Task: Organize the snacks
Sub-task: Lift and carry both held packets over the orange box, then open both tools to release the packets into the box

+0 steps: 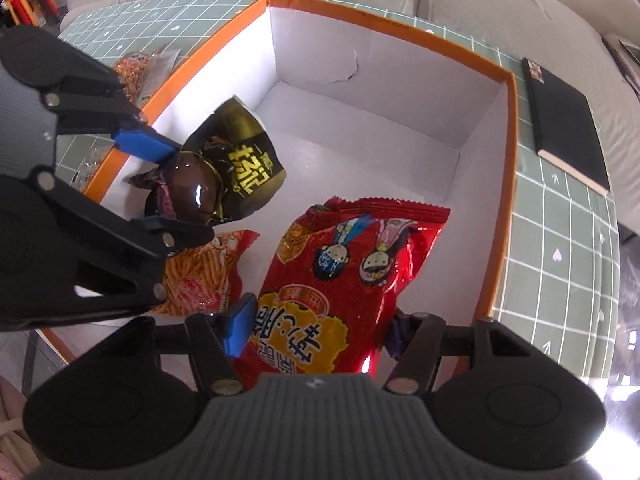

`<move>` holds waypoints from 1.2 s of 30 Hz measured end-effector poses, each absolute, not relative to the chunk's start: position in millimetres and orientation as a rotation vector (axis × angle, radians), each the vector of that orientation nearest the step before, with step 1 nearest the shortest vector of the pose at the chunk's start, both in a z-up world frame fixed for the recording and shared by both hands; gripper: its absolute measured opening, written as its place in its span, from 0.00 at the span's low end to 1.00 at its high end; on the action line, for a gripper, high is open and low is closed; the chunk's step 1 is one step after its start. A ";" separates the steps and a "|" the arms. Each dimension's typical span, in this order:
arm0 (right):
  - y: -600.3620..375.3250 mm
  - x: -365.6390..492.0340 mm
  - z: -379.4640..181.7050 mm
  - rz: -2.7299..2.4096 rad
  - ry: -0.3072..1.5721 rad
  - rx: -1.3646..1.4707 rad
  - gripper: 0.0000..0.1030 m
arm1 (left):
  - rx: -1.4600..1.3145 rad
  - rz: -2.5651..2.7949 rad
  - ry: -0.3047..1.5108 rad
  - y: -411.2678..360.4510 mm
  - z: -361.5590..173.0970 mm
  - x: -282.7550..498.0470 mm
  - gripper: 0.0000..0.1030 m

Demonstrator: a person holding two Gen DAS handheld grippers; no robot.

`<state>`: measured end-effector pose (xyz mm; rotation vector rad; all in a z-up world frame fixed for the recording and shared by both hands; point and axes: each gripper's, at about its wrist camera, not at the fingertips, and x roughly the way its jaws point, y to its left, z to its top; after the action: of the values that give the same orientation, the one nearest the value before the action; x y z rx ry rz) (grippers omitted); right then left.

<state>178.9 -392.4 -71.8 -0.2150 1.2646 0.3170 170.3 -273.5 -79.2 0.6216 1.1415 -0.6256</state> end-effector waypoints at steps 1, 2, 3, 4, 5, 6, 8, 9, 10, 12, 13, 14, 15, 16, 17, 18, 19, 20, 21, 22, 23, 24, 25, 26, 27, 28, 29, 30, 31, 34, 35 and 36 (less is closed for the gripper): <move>-392.0 178.4 -71.9 0.320 1.261 -0.221 0.59 | 0.616 -0.633 1.145 -273.2 -79.5 169.8 0.52; -392.4 178.4 -72.0 0.325 1.258 -0.225 0.59 | 0.616 -0.634 1.148 -272.7 -79.6 169.3 0.52; -392.6 178.3 -72.0 0.328 1.256 -0.228 0.59 | 0.616 -0.633 1.146 -272.2 -79.4 168.6 0.52; -393.1 179.7 -71.9 0.332 1.253 -0.230 0.59 | 0.617 -0.633 1.144 -271.6 -79.2 168.4 0.52; -393.7 178.5 -71.9 0.336 1.251 -0.232 0.59 | 0.618 -0.634 1.141 -272.2 -79.5 168.0 0.52; -394.0 177.8 -71.9 0.338 1.250 -0.233 0.59 | 0.619 -0.636 1.136 -271.3 -79.2 166.9 0.53; -393.2 176.8 -72.3 0.338 1.255 -0.243 0.59 | 0.613 -0.640 1.132 -271.9 -78.5 168.5 0.54; -392.3 177.1 -72.7 0.336 1.257 -0.253 0.59 | 0.606 -0.642 1.132 -271.2 -77.4 168.3 0.56; -387.8 170.3 -70.8 0.334 1.259 -0.266 0.59 | 0.597 -0.643 1.132 -270.7 -74.9 167.3 0.59; -385.6 168.9 -72.0 0.330 1.262 -0.289 0.59 | 0.588 -0.640 1.129 -269.1 -71.6 168.2 0.62; -385.4 169.5 -72.5 0.331 1.265 -0.294 0.60 | 0.586 -0.643 1.121 -267.8 -69.5 167.8 0.60; -385.5 169.5 -72.6 0.333 1.268 -0.291 0.60 | 0.580 -0.649 1.113 -266.2 -66.9 167.3 0.60; -384.6 170.5 -72.8 0.334 1.271 -0.287 0.60 | 0.574 -0.651 1.106 -265.8 -64.4 167.5 0.61; -384.5 170.5 -72.7 0.334 1.273 -0.287 0.60 | 0.569 -0.652 1.100 -265.1 -61.7 166.7 0.62; -384.0 170.4 -72.9 0.332 1.275 -0.290 0.60 | 0.565 -0.654 1.096 -264.9 -59.0 166.2 0.63; -382.4 171.7 -73.8 0.331 1.278 -0.293 0.60 | 0.561 -0.657 1.091 -263.7 -56.0 165.8 0.64; -381.8 171.8 -74.0 0.329 1.280 -0.295 0.60 | 0.557 -0.659 1.087 -262.4 -52.9 165.0 0.64; -380.7 171.9 -74.7 0.327 1.284 -0.299 0.60 | 0.555 -0.660 1.084 -261.4 -49.8 164.1 0.65; -379.0 173.7 -76.0 0.324 1.288 -0.302 0.60 | 0.555 -0.661 1.082 -260.2 -46.9 163.2 0.65; -378.0 174.9 -77.2 0.322 1.293 -0.304 0.60 | 0.556 -0.659 1.082 -260.3 -44.6 162.1 0.65; -376.6 177.8 -80.0 0.321 1.300 -0.307 0.60 | 0.558 -0.653 1.085 -260.7 -43.3 162.4 0.65; -375.4 179.3 -81.1 0.319 1.306 -0.311 0.60 | 0.561 -0.644 1.089 -260.0 -42.1 161.2 0.65; -374.1 180.6 -82.1 0.316 1.311 -0.317 0.60 | 0.564 -0.638 1.093 -259.4 -40.9 159.4 0.65; -372.8 182.2 -83.8 0.314 1.318 -0.322 0.60 | 0.565 -0.633 1.097 -258.8 -39.5 158.2 0.65; -372.0 183.6 -85.0 0.311 1.323 -0.326 0.60 | 0.562 -0.630 1.101 -257.9 -38.7 159.1 0.65; -370.8 185.3 -86.0 0.306 1.329 -0.329 0.60 | 0.556 -0.632 1.103 -256.6 -37.2 158.2 0.65; -369.7 186.5 -86.3 0.302 1.332 -0.332 0.61 | 0.550 -0.634 1.103 -254.9 -35.5 156.7 0.65; -368.7 187.5 -86.5 0.298 1.335 -0.333 0.61 | 0.547 -0.629 1.105 -253.9 -34.3 157.0 0.65; -367.9 188.5 -86.8 0.293 1.338 -0.334 0.62 | 0.545 -0.621 1.106 -252.8 -32.8 157.1 0.65; -366.3 189.0 -88.3 0.282 1.342 -0.334 0.65 | 0.524 -0.626 1.098 -246.8 -25.5 153.8 0.65; -365.4 189.2 -87.8 0.279 1.340 -0.336 0.68 | 0.519 -0.628 1.097 -245.1 -23.6 152.9 0.65; -364.0 189.1 -87.8 0.276 1.340 -0.338 0.69 | 0.517 -0.627 1.096 -243.3 -21.9 151.9 0.66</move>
<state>189.1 -364.0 -87.8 -0.3379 1.3396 0.2759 151.9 -243.3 -21.9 0.5170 1.0964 -0.6271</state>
